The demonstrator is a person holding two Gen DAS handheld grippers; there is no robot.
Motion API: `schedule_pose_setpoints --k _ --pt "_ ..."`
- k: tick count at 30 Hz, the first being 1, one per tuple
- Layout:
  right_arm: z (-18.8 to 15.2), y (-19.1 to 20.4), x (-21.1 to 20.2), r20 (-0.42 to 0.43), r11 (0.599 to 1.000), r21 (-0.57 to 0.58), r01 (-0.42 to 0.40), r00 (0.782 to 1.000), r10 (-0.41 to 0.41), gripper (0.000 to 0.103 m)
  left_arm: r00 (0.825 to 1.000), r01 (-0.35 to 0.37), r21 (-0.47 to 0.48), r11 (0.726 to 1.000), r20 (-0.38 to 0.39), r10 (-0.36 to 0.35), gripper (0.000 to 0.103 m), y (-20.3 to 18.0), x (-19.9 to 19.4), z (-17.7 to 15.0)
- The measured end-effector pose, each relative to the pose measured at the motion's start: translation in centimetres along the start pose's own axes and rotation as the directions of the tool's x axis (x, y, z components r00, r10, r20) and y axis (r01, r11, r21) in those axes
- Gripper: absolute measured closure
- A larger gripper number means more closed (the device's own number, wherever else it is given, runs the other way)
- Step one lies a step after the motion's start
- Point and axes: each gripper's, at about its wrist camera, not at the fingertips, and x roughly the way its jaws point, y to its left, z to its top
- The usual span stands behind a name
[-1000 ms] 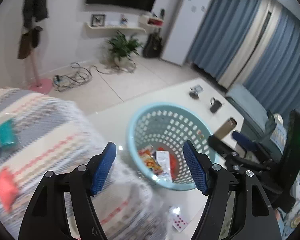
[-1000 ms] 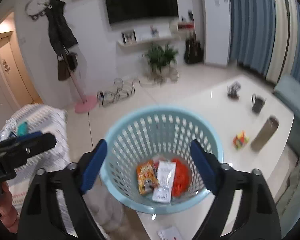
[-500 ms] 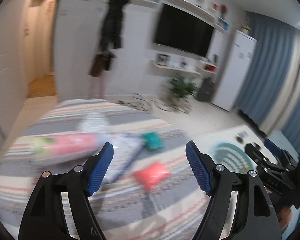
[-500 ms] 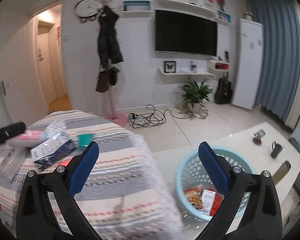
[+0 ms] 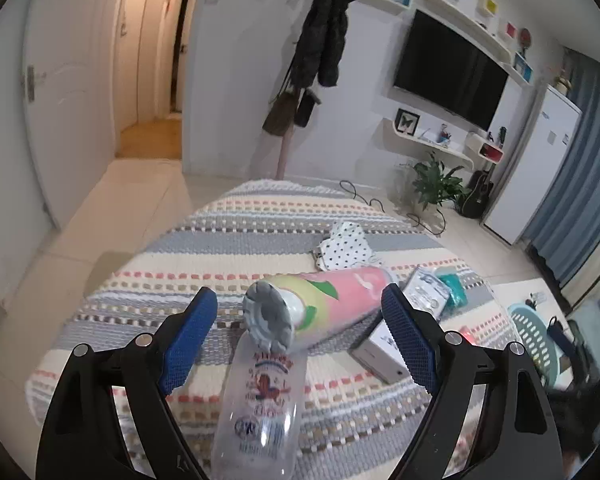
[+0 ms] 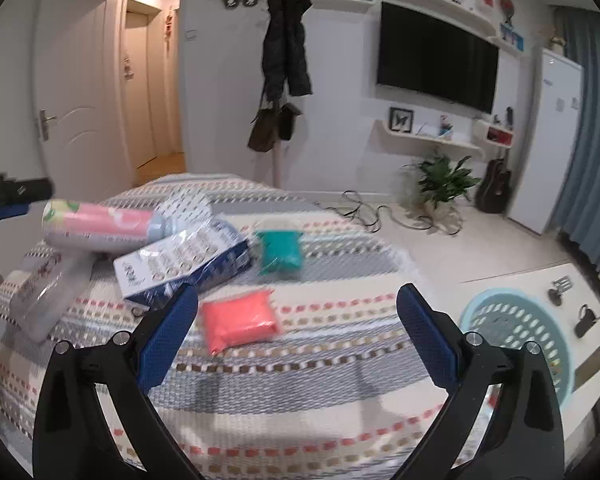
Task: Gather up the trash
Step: 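Move both tools back over the table toward the remaining items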
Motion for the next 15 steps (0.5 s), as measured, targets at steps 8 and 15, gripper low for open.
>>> schedule_pose_setpoints --k 8,15 --pt "-0.8 -0.6 1.7 -0.037 1.000 0.022 -0.017 0.999 0.018 0.008 0.996 0.036 -0.017 0.999 -0.084 -0.037 0.025 0.2 3.7 -0.3" --pt "-1.0 -1.3 2.4 -0.058 0.998 0.051 -0.035 0.998 0.038 0.008 0.979 0.150 0.014 0.989 -0.140 -0.147 0.040 -1.8 2.2 -2.9"
